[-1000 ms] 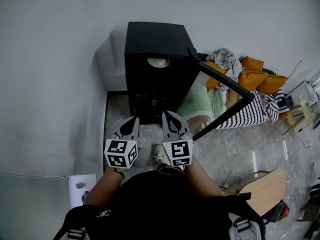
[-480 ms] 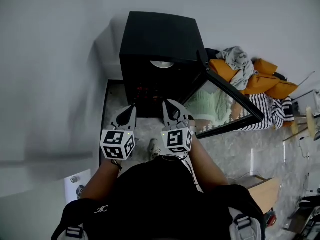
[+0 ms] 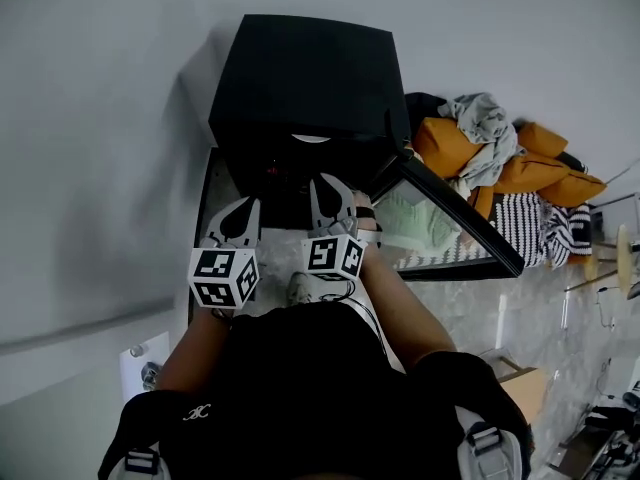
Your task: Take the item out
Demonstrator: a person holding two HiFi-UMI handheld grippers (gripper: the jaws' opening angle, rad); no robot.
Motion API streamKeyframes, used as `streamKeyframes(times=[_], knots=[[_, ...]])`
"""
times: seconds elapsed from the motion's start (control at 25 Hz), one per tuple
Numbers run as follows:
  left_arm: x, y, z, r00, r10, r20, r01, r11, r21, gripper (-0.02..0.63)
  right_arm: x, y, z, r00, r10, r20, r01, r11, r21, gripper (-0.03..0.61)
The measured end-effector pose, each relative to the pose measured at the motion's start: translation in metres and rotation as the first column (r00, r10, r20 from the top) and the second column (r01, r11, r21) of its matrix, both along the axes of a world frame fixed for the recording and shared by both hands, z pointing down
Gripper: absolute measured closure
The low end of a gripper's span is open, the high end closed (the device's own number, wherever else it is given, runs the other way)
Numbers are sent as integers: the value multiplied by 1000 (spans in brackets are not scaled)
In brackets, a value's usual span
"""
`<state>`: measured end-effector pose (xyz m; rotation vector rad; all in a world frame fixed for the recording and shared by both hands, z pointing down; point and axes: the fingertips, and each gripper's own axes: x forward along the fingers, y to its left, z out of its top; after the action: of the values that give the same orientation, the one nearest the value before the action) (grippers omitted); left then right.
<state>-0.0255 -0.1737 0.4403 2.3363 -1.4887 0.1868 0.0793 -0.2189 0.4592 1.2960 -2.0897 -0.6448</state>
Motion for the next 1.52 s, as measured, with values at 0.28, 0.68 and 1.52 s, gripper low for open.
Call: streamKeyframes(times=[0.28,0.68,1.52], knots=[[-12,-14,-1,996,-86,18,86,996,-3,606,-14,-30,24,998,-53,-45,49,996,-81,505],[-32,-22,15,998,-29,59,32,999,-39,606,-22,-78,54,973,17,-228,-40,994,-98,463],[-48,-34,17,998,37,49,-34,998,-51,606,-5,-128,106,917,79,-392,-167,966,-196,463]])
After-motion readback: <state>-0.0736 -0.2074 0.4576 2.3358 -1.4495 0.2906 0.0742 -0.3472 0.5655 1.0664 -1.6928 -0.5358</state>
